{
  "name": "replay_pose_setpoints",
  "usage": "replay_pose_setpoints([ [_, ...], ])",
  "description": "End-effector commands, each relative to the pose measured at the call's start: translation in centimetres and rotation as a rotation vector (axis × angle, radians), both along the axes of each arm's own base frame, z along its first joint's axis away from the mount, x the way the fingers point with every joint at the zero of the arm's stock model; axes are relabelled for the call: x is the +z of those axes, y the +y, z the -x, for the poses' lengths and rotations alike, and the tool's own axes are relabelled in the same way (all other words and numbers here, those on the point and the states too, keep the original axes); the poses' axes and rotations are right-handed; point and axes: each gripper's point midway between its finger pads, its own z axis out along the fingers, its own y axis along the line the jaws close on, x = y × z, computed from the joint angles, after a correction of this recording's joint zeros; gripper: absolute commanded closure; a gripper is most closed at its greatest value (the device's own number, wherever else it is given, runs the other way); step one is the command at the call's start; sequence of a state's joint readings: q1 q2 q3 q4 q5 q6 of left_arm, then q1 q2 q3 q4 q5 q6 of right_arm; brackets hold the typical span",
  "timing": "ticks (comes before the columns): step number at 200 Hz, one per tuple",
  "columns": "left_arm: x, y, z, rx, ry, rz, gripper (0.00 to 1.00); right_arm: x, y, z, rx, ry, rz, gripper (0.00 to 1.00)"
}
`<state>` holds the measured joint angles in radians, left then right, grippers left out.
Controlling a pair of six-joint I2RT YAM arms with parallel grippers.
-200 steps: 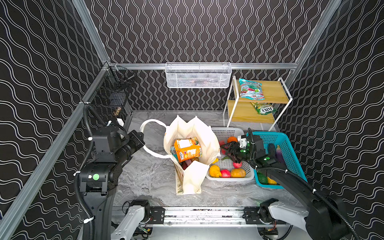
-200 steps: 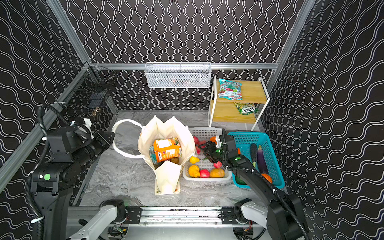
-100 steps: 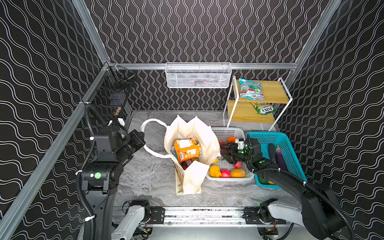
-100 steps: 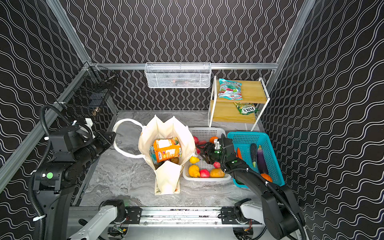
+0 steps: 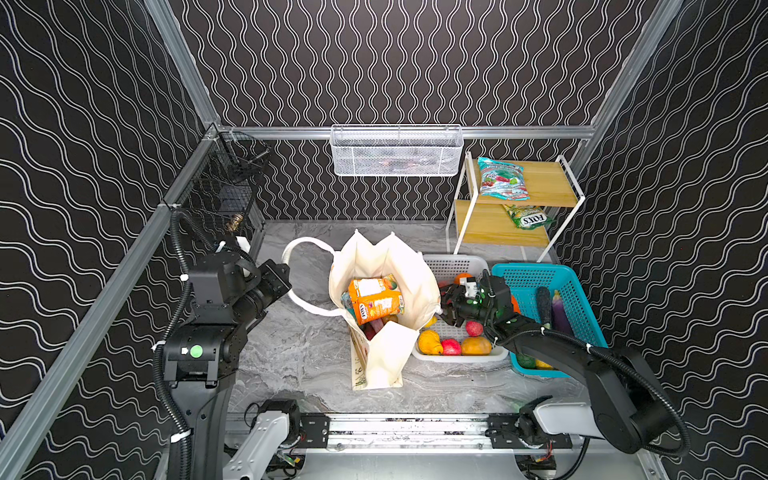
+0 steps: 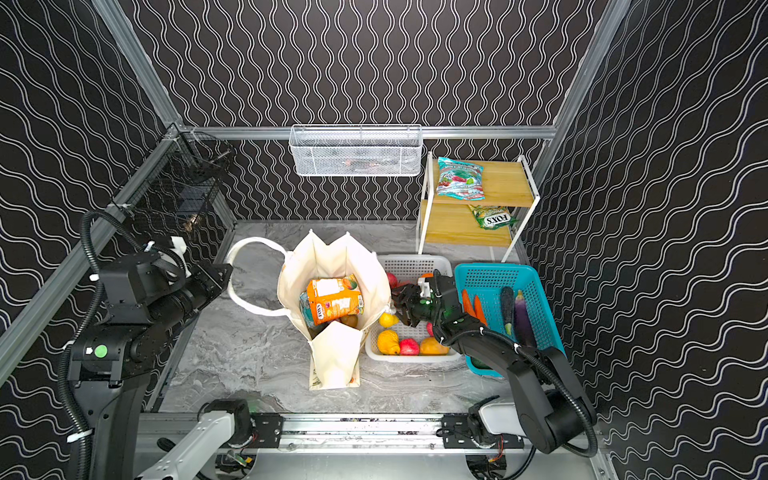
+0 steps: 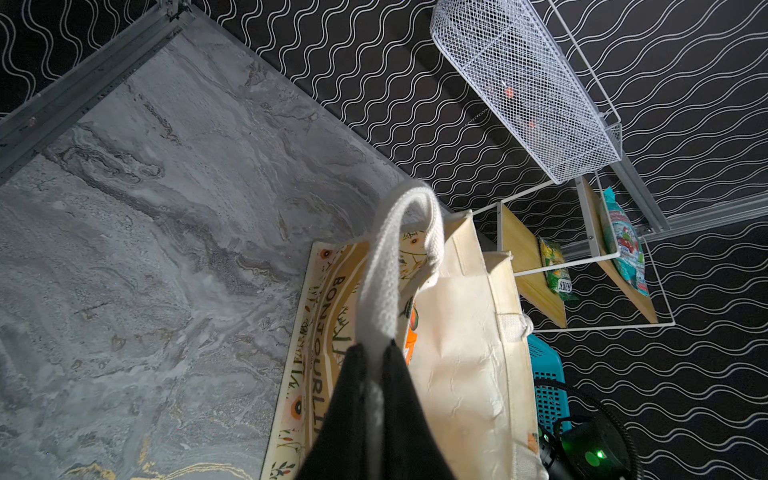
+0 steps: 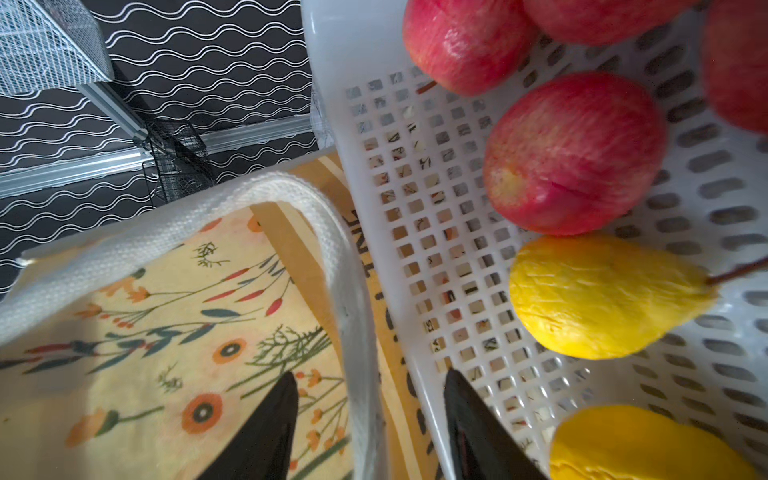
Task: Place the food into the grocery bag and tie it
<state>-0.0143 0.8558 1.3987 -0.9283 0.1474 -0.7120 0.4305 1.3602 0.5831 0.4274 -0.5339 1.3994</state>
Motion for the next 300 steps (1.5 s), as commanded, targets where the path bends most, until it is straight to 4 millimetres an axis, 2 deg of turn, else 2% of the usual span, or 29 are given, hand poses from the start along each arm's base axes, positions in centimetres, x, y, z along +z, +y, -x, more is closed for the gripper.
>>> replay_pose_setpoints([
  [1,1.0,-0.3,-0.4,-0.010,-0.043,0.015,0.95,1.2,0.4,-0.8,-0.010,-0.037,-0.039,0.46],
  [62,0.9,-0.3,-0.4,-0.013,-0.043,0.015,0.95,0.8,0.5,-1.1,-0.021,-0.033,-0.077,0.70],
  [115,0.8,-0.3,-0.4,-0.016,-0.042,0.012,0.95,2.0,0.6,-1.0,-0.021,-0.060,-0.103,0.88],
  [140,0.8,-0.2,-0.4,-0.014,-0.042,0.004,0.95,3.2,-0.4,-0.9,-0.055,-0.105,-0.047,0.90],
  [194,1.2,-0.4,-0.5,-0.029,-0.055,-0.004,0.95,9.4,-3.8,-1.6,-0.149,-0.325,0.225,0.89],
  [219,1.6,-0.9,-0.7,-0.058,-0.070,-0.005,0.95,12.5,-4.5,-1.9,-0.157,-0.426,0.294,0.88],
  [275,3.4,-2.7,-1.8,-0.165,-0.133,0.021,0.95,19.1,-3.1,-1.9,-0.094,-0.637,0.250,0.87],
  [277,3.4,-2.7,-1.9,-0.168,-0.131,0.021,0.95,19.3,-2.4,-1.4,-0.071,-0.647,0.240,0.87],
  [283,3.5,-3.0,-2.0,-0.184,-0.135,0.027,0.95,19.5,-1.9,-1.1,-0.051,-0.658,0.233,0.87],
  [286,3.6,-3.1,-2.1,-0.191,-0.137,0.030,0.95,20.9,-1.6,-1.0,-0.048,-0.687,0.218,0.87],
  [300,4.1,-3.8,-2.4,-0.230,-0.157,0.048,0.95,22.7,-0.5,-0.6,-0.010,-0.738,0.192,0.88],
])
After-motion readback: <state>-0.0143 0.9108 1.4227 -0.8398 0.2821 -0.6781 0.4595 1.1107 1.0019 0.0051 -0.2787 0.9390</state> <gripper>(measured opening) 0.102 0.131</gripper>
